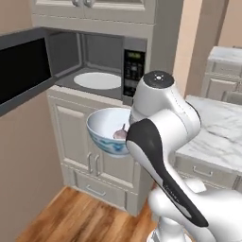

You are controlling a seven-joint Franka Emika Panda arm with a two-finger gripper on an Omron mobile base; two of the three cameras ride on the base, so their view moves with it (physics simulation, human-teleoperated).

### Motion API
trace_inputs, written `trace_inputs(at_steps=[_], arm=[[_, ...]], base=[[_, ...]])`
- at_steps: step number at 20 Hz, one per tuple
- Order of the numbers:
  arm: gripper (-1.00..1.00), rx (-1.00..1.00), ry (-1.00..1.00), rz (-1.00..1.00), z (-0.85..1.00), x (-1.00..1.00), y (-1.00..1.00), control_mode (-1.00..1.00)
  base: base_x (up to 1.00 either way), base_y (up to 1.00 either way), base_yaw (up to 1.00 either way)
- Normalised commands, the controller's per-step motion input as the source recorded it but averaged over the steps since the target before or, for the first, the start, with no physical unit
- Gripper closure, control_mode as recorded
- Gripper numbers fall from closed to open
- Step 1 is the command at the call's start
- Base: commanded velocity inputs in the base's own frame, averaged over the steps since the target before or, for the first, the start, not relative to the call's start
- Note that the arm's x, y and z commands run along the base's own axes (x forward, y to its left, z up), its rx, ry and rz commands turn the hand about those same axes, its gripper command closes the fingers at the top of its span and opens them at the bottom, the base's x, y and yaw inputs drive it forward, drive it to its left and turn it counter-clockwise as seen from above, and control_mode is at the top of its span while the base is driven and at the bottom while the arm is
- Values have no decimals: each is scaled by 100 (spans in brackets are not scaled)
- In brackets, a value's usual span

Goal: Pick the garlic from the sink and place it in the bowl. Then pick the bowl and place it in the microwave. Then close the microwave door and press the start button.

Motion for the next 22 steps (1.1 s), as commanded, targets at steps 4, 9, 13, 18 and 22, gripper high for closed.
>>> trace_inputs(at_steps=[4,9,13,18,22], arm=[[100,0,0,0,0,0,0,100],[100,0,0,0,0,0,0,100],[100,0,0,0,0,0,0,100],[100,0,0,0,0,0,0,100],[100,0,0,0,0,0,0,100]], base=[[43,95,-58],[23,96,-63],[-1,76,-53],[-3,47,-41],[0,32,-33]])
